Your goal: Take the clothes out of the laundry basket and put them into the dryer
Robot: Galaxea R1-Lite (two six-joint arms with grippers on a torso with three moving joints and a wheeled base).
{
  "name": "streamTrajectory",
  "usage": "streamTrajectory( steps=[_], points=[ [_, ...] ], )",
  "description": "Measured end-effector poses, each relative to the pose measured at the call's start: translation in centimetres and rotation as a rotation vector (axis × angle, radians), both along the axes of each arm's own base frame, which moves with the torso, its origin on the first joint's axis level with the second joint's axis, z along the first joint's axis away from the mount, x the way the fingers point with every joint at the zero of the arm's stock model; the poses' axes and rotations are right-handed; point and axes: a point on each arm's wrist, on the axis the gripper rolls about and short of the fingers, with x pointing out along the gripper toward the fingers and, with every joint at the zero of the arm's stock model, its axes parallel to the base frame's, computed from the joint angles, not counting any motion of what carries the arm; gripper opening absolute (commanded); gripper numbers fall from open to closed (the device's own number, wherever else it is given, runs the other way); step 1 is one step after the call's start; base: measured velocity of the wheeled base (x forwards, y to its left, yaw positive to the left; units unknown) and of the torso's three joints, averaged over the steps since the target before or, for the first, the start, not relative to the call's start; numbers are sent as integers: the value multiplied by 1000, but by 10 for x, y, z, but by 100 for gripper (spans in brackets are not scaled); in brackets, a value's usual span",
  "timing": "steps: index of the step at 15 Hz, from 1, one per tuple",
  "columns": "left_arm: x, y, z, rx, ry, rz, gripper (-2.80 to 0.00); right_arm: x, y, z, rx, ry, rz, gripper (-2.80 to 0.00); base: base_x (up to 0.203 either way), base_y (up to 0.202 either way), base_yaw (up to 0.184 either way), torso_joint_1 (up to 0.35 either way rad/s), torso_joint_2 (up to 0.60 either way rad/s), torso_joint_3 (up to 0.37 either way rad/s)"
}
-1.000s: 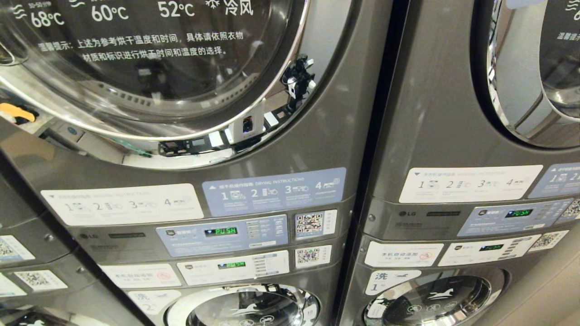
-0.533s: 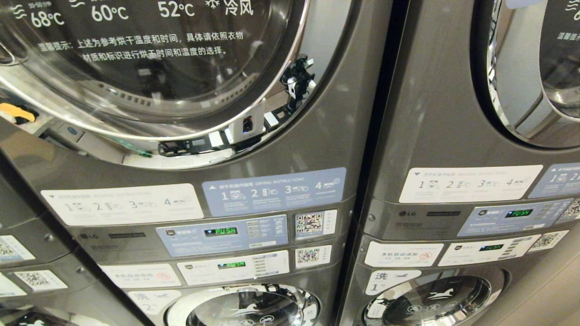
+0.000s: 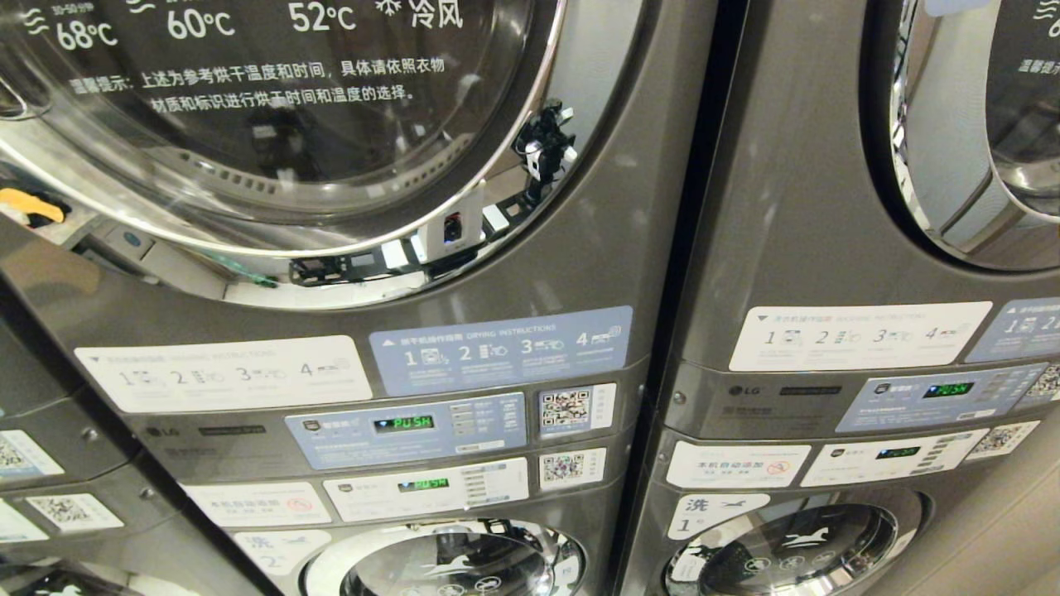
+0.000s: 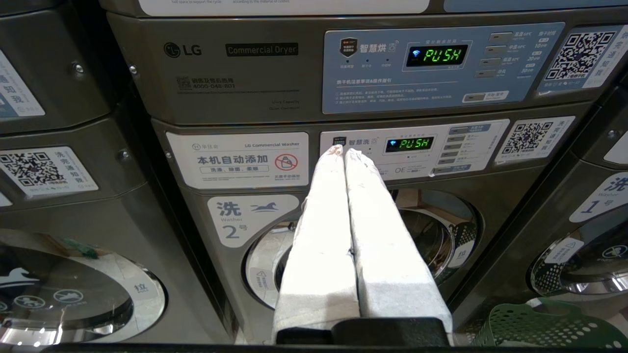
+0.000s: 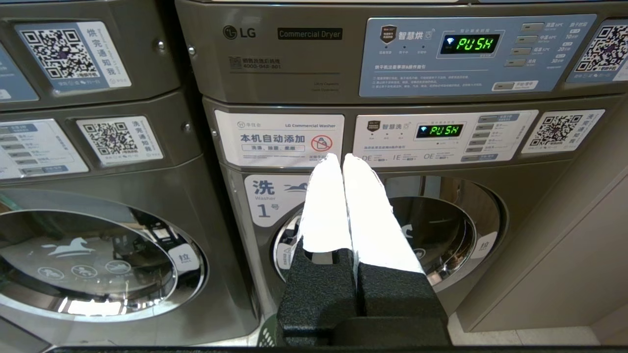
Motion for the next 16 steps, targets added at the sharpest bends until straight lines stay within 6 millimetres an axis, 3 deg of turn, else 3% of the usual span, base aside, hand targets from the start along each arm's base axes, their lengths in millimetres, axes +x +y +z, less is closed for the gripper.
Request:
streamTrajectory(
  steps=[16],
  points=[
    [0, 0, 0, 0, 0, 0, -280, 0, 0, 0, 0, 0, 0, -280, 0, 0, 0, 0, 0, 0]
  ],
)
